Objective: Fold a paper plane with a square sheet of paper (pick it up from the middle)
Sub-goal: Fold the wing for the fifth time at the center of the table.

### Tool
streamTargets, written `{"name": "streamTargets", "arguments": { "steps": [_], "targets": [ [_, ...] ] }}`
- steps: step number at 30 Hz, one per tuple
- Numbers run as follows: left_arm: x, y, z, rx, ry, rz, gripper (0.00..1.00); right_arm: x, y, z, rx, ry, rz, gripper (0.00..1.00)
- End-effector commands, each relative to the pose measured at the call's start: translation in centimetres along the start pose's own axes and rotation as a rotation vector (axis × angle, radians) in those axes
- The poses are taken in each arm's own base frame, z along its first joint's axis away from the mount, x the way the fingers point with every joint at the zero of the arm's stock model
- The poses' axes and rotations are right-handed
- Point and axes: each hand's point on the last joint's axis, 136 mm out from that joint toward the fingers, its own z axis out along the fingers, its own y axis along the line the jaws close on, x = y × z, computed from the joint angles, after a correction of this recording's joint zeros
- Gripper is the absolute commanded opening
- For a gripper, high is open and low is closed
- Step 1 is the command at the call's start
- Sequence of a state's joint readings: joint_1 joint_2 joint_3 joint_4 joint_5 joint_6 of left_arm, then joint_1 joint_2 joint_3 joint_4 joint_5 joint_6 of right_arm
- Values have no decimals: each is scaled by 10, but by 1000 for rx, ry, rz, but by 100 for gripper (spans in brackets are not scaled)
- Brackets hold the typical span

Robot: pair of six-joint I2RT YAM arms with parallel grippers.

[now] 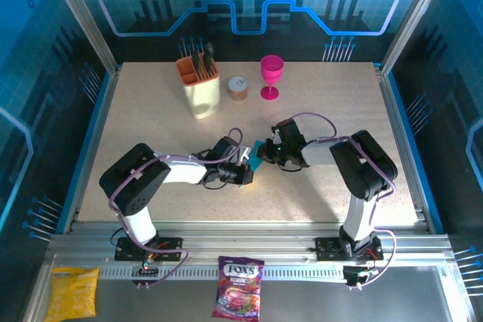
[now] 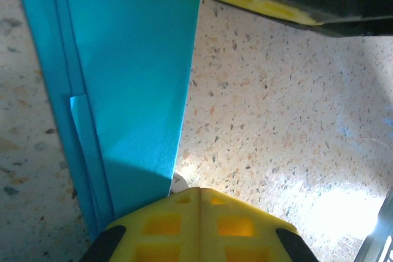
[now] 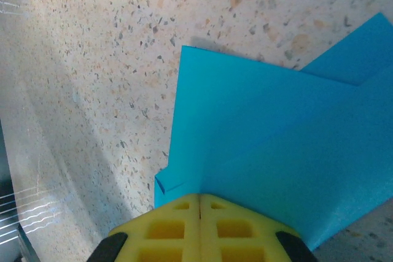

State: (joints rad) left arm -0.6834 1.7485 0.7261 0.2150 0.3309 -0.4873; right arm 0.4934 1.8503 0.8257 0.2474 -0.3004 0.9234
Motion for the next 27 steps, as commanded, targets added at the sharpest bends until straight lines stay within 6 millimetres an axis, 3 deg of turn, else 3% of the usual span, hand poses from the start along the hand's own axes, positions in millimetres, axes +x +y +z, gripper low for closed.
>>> {"name": "streamTargets", "arguments": {
  "steps": [1,12,18,22,25,27],
  "targets": [
    [32,19,-5,-36,62,-29,0,28,-58,10,174,77,73,0],
    [86,42,-18,-64,84,-120,0,29,-60,10,180,79,83,0],
    [112,45,-31,-72,72,-165,0,21,-43,4,137,66,69,0],
    [88,28,-50,-65,-1,-149,0,1,10,-19,-25,22,-2,0],
    [52,12,-68,-90,-100,-117,0,-12,47,-52,-122,-41,-74,0],
    [26,7,-80,-103,-172,-116,4,-17,55,-73,-128,-78,-96,0]
  ]
}}
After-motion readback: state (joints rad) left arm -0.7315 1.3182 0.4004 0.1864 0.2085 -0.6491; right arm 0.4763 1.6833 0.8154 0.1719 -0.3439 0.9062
